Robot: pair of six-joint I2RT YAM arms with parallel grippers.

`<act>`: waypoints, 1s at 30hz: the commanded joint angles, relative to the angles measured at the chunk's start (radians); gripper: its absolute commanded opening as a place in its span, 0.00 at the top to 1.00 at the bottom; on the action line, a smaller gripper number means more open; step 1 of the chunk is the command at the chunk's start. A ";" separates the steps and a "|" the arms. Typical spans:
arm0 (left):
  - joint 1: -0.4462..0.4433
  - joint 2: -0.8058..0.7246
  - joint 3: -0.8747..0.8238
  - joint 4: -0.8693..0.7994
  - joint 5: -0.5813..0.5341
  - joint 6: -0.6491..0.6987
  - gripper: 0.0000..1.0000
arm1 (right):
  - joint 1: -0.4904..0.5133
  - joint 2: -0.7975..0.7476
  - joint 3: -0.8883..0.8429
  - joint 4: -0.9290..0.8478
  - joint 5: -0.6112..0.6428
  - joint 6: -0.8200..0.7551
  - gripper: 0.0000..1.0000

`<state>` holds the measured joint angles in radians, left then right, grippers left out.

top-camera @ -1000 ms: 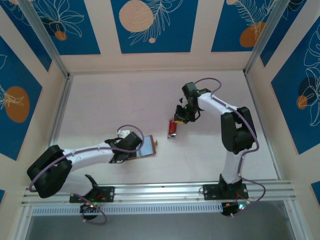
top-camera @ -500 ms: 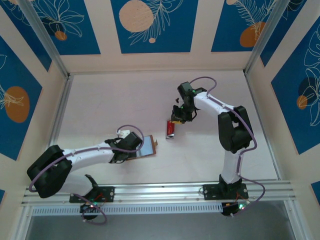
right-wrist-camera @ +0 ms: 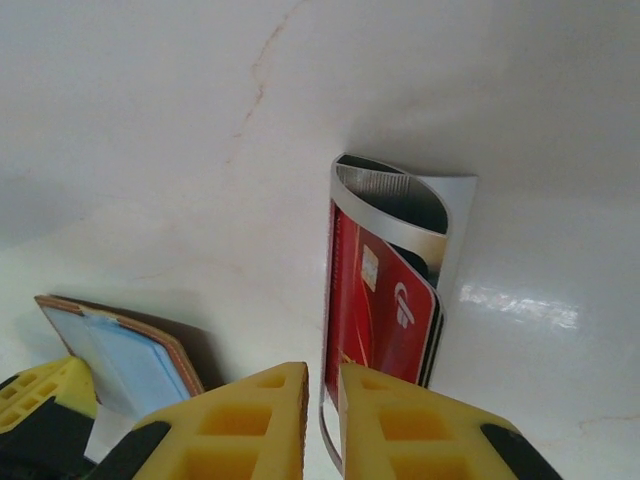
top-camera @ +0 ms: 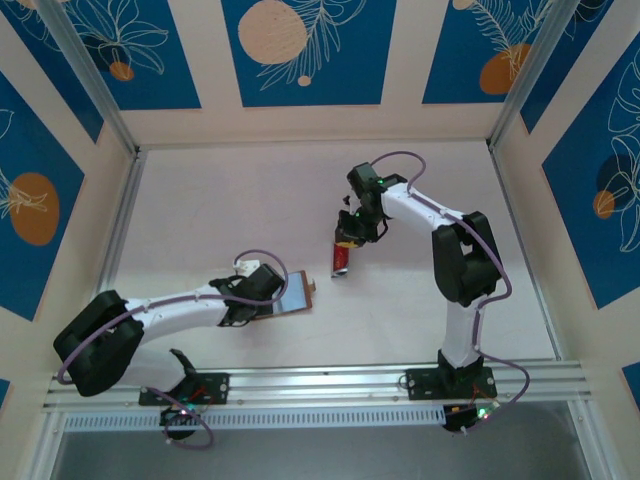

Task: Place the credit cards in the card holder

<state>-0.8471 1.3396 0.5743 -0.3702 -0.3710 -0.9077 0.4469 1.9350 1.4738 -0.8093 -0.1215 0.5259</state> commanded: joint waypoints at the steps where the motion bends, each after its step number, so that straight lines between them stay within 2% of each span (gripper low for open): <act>1: -0.004 -0.026 -0.021 -0.122 0.057 0.013 0.90 | 0.001 -0.008 0.033 -0.052 0.053 -0.010 0.83; 6: -0.004 -0.178 0.053 -0.235 -0.005 0.030 0.88 | -0.018 -0.034 0.018 -0.044 0.044 -0.003 0.83; 10: -0.004 -0.182 0.167 -0.269 -0.010 0.120 0.86 | -0.056 -0.071 -0.020 -0.012 0.001 0.006 0.82; 14: -0.003 -0.033 0.316 -0.186 0.091 0.220 0.84 | -0.106 -0.093 -0.072 0.034 -0.069 0.020 0.82; 19: 0.010 0.261 0.524 -0.072 0.267 0.269 0.85 | -0.163 -0.118 -0.132 0.079 -0.109 0.048 0.82; 21: 0.020 0.362 0.600 -0.036 0.327 0.271 0.86 | -0.179 -0.119 -0.149 0.083 -0.115 0.057 0.85; 23: 0.040 0.448 0.656 -0.001 0.391 0.251 0.89 | -0.186 -0.119 -0.168 0.100 -0.137 0.063 0.92; 26: 0.072 0.521 0.699 0.061 0.467 0.221 0.93 | -0.184 -0.116 -0.187 0.116 -0.149 0.066 1.00; 30: 0.095 0.585 0.755 0.075 0.512 0.217 0.96 | -0.185 -0.092 -0.207 0.141 -0.191 0.066 1.00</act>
<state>-0.7708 1.9003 1.2728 -0.3359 0.0521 -0.6819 0.2600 1.8473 1.2842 -0.6918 -0.2470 0.5838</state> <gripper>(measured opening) 0.053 0.051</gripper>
